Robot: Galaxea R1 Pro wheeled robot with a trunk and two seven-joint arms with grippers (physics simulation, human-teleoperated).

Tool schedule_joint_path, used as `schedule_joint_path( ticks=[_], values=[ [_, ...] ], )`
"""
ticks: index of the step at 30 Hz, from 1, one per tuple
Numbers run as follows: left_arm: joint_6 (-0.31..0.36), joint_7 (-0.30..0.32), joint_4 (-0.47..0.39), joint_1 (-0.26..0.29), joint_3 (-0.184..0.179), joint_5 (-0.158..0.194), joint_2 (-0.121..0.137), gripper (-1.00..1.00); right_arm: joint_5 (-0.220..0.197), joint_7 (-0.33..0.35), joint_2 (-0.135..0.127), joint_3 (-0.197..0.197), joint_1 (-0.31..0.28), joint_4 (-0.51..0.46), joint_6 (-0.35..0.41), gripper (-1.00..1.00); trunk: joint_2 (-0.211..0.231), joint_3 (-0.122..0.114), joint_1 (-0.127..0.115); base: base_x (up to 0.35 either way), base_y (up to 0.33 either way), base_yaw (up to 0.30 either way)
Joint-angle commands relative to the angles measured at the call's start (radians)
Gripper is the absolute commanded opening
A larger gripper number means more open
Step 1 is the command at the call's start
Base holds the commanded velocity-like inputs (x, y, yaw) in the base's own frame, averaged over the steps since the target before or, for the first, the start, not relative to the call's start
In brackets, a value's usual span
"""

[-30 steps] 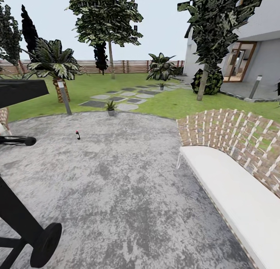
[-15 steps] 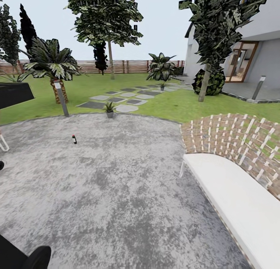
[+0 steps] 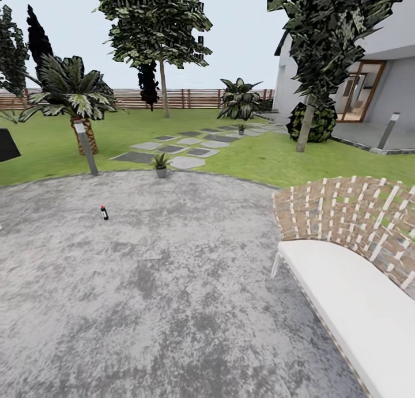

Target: Pick up the pesticide atomizer in the garden and spray insectifuge to fully cover both potted plants in the garden.

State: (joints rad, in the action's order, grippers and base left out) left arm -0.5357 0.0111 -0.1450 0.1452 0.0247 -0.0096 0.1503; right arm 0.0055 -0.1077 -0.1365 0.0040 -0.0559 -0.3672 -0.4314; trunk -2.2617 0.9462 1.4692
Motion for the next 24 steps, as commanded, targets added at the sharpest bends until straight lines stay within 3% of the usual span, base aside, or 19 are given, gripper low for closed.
schedule_joint_path(
  ticks=[1,24],
  values=[
    [-0.003,0.001,0.001,0.001,0.002,-0.001,0.000,1.00,0.001,-0.003,0.000,0.001,0.000,0.001,-0.003,1.00,0.000,0.001,0.000,0.340,0.000,0.000],
    [-0.003,0.001,0.001,0.000,0.001,-0.001,0.000,1.00,0.001,-0.003,0.000,0.001,0.000,0.001,-0.003,1.00,0.000,0.001,0.000,0.339,0.000,0.000]
  ],
)
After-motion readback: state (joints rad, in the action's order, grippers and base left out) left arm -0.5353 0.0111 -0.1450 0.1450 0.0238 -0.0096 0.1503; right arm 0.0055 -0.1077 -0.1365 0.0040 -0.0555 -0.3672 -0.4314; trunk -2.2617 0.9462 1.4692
